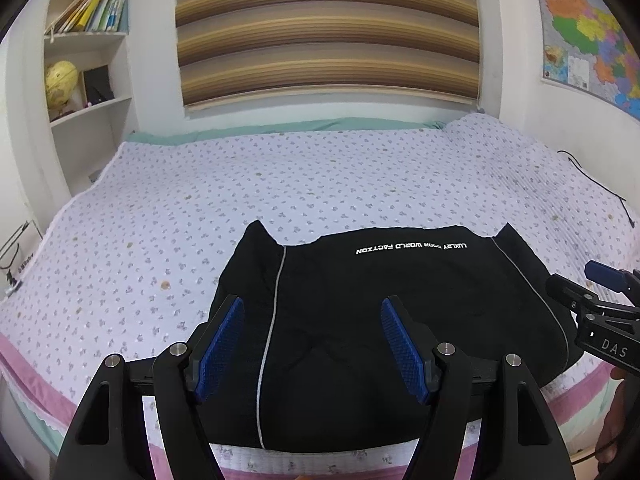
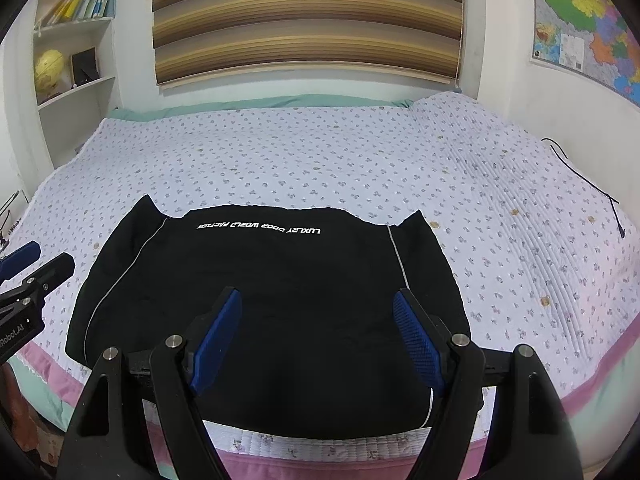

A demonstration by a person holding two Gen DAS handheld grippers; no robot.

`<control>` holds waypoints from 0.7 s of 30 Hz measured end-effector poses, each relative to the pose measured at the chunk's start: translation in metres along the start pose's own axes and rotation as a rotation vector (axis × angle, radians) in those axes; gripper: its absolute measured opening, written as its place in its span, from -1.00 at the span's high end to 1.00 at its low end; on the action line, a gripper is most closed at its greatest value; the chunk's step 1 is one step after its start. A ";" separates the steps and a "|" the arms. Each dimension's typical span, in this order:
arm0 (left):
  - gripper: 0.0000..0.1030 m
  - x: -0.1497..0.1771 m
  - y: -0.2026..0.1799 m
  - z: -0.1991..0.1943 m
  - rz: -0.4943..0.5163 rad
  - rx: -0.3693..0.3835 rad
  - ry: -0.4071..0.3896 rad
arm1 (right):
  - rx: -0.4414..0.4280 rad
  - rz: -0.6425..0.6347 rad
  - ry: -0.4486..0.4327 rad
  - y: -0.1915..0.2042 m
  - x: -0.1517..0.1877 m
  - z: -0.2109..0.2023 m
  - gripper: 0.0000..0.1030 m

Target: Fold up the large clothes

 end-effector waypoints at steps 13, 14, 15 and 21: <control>-0.40 0.002 0.004 0.001 -0.017 -0.008 0.007 | 0.006 -0.022 0.008 0.006 0.002 0.000 -0.56; -0.40 0.001 0.005 0.000 -0.016 -0.012 0.004 | 0.006 -0.024 0.009 0.006 0.002 0.001 -0.56; -0.40 0.001 0.005 0.000 -0.016 -0.016 0.003 | 0.006 -0.026 0.009 0.007 0.002 0.001 -0.56; -0.40 0.002 0.006 0.000 -0.022 -0.026 0.002 | 0.005 -0.033 0.016 0.009 0.004 0.003 -0.56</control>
Point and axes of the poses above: each gripper's, at about its wrist camera, not at the fingertips, and z roughly the way its jaws point, y to its left, x to its underside, the point moved 8 cm from there along z, roughly the way its jaws point, and after that the axes turned 8 degrees about -x, right-handed, at the moved point
